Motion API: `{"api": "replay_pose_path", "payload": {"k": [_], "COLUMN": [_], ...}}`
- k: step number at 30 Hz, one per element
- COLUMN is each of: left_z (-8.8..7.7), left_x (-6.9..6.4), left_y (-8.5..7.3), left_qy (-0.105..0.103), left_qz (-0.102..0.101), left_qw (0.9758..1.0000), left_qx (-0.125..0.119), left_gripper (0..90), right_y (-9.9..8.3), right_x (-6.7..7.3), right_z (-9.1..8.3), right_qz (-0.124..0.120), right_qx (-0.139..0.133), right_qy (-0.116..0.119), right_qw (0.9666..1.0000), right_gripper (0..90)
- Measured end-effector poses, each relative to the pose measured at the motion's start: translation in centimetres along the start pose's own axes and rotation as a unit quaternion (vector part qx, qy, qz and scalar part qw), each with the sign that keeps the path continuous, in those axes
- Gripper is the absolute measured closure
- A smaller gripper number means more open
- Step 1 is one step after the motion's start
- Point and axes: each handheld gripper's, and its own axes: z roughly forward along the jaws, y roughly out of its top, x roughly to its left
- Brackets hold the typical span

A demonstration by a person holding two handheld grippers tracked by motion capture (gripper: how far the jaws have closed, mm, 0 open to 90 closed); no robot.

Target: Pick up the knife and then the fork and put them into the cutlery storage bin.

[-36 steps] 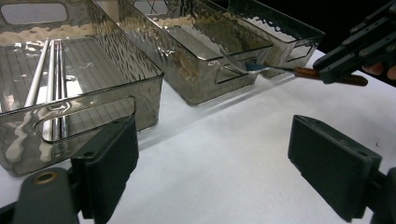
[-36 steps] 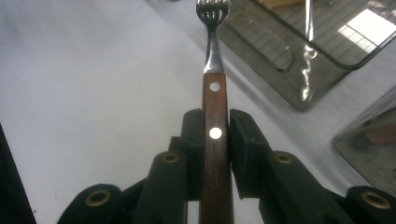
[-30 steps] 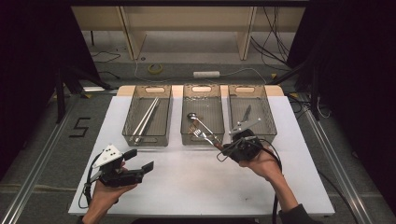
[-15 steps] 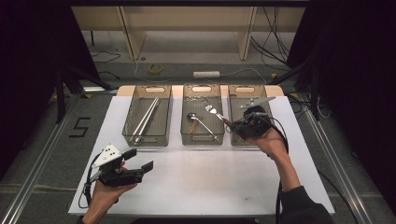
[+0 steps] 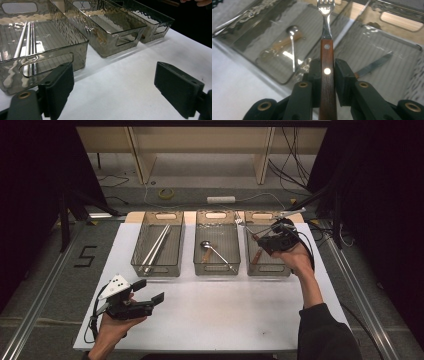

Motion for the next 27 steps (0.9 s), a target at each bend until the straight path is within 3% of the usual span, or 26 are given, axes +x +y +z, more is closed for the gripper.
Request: {"api": "replay_pose_path", "payload": {"k": [14, 27], "left_z": [-0.1, -0.1], "left_x": [0.0, 0.0], "left_y": [0.0, 0.0], "left_qy": [0.000, -0.001], "left_qz": [0.000, 0.000], "left_qw": [1.0000, 1.0000], "left_qx": [-0.002, -0.002], "left_gripper": [16.0, 16.0], "right_y": [0.9, 0.5], "right_x": [-2.8, -3.9], "right_z": [1.4, 2.7], "right_qz": [0.049, 0.068], "right_qx": [0.013, 0.037], "right_qy": [-0.039, -0.066], "right_qw": [0.9979, 0.9948], "right_gripper": [77.2, 77.2]}}
